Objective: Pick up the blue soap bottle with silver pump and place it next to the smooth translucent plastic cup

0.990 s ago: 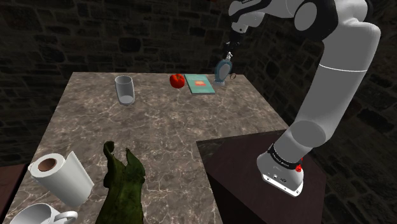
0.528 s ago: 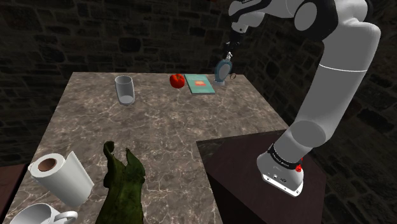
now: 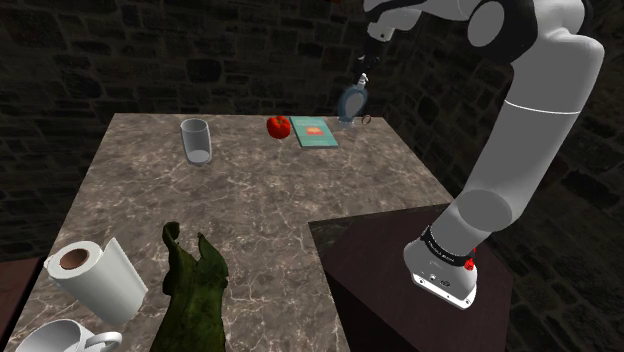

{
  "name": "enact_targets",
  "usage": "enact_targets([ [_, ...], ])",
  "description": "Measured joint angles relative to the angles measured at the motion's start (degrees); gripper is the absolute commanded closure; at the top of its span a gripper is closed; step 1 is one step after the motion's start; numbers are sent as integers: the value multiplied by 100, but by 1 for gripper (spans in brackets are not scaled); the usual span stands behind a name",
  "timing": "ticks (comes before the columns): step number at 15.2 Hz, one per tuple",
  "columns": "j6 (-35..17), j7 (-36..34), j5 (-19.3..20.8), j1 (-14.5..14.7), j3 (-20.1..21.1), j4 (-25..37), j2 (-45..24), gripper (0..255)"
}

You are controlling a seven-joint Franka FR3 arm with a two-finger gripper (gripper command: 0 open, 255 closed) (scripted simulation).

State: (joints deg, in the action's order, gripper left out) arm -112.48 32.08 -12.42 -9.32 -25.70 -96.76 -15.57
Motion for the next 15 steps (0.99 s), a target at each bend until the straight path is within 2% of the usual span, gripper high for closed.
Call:
enact_targets([
  [15,1118,-148,95,-50,-45,1050,87,255],
])
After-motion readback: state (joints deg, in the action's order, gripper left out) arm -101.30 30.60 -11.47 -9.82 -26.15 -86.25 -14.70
